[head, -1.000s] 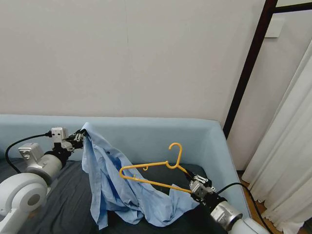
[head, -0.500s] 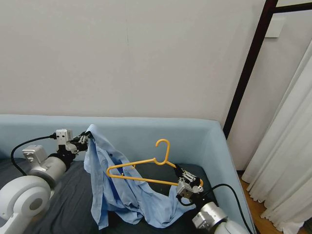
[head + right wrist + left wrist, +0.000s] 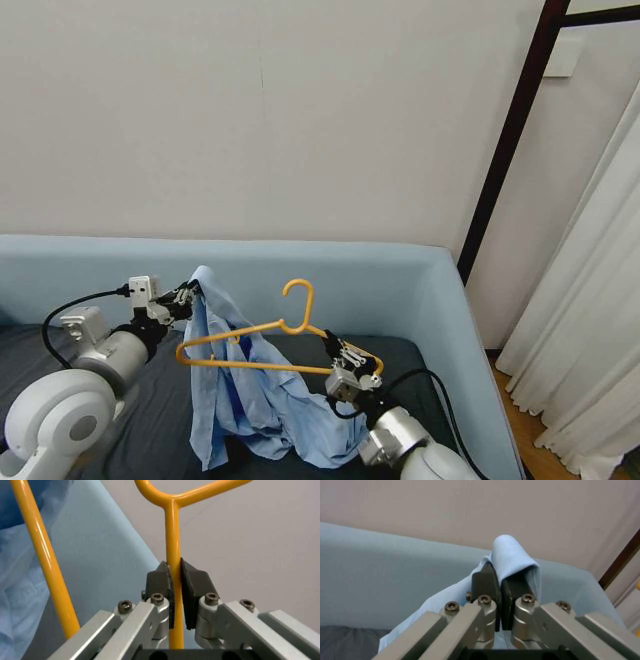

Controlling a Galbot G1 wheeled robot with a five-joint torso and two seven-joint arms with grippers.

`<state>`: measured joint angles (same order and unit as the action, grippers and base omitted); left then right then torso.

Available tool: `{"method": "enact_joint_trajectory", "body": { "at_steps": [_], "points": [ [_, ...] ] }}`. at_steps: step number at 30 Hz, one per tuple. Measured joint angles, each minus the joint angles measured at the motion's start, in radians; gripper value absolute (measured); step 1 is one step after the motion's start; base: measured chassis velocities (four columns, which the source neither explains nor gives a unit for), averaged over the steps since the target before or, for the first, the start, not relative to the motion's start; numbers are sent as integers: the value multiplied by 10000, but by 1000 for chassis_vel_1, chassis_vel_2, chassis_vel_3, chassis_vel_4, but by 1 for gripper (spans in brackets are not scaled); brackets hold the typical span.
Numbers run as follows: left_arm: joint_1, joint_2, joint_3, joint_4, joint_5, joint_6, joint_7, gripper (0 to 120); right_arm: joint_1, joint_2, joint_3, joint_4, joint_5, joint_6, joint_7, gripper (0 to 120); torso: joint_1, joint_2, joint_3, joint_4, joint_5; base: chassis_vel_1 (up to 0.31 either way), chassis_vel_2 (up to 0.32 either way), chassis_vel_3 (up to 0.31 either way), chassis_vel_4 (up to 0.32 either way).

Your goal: Pick up the clothes from the sofa and hang them on the clothes hanger.

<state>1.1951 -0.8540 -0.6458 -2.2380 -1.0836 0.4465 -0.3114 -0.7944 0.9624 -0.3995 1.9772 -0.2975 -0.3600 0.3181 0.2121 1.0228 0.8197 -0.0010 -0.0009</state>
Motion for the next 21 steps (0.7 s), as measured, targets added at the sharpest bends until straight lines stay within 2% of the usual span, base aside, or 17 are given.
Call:
{"method": "enact_joint_trajectory", "body": {
  "at_steps": [2,7,16,21],
  "points": [
    [52,16,-80,-112,-23,10,-4,0,160,237,-52,-138,177,-347,76,4,0,0,0,0,0,0,0,0,0],
    [124,110,-196,-169,-37,21,-3,0,250,242,32,-268,139,-553,84,4,0,0,0,-1,1,0,0,0,0],
    [19,222,-137,92,-6,15,1,0,54,-373,589,-135,110,-961,73,4,0,0,0,-3,1,0,0,0,0],
    [-52,200,-17,133,-1,13,3,0,24,-396,681,-217,180,-1052,81,4,0,0,0,-3,1,0,0,0,0]
  ]
}}
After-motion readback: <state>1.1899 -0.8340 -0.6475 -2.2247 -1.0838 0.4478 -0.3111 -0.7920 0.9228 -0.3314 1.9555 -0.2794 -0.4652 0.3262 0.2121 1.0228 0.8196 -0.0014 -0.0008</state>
